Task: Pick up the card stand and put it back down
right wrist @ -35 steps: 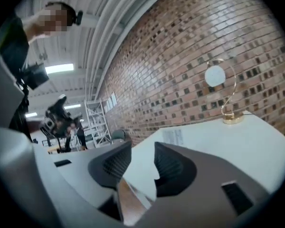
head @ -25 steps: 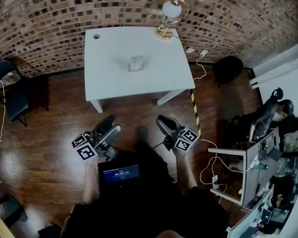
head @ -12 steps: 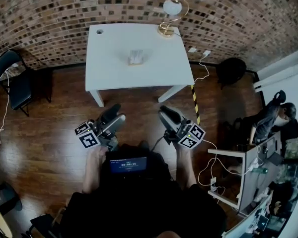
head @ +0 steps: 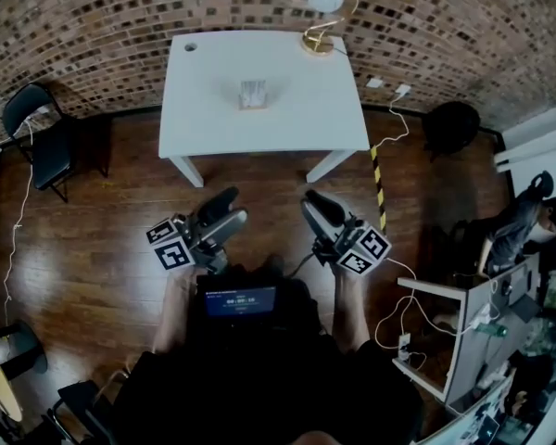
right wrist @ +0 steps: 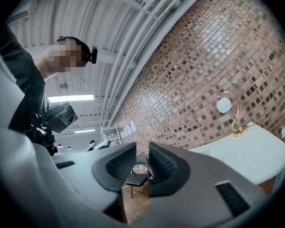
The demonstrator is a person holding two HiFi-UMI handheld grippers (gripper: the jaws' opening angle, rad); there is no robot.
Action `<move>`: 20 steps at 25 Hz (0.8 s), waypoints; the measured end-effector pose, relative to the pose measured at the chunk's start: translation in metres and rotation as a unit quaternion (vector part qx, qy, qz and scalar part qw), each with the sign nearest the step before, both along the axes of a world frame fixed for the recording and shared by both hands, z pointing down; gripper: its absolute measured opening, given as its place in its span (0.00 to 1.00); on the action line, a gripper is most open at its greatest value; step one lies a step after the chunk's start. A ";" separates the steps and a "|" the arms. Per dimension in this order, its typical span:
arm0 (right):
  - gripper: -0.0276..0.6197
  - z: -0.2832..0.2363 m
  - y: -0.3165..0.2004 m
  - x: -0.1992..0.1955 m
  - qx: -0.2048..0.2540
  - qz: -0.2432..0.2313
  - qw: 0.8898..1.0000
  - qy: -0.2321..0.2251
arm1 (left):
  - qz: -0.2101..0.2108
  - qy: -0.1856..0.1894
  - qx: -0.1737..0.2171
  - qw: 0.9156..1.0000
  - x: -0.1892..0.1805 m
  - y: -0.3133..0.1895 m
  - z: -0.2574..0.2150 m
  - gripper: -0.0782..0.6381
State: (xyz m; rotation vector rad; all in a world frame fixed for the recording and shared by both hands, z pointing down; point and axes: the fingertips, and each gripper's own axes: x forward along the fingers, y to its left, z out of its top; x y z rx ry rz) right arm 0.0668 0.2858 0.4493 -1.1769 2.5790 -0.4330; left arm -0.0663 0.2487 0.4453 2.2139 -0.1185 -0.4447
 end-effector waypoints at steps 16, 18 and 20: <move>0.17 0.000 0.017 -0.021 -0.004 -0.030 0.999 0.026 | -0.007 -0.007 0.013 1.000 0.009 0.017 -0.012 0.52; 0.16 0.002 0.020 -0.024 -0.009 -0.032 0.999 0.032 | -0.007 -0.007 0.009 1.000 0.008 0.020 -0.010 0.52; 0.16 0.003 0.023 -0.027 -0.014 -0.032 0.999 0.034 | -0.007 -0.007 0.006 1.000 0.007 0.023 -0.008 0.52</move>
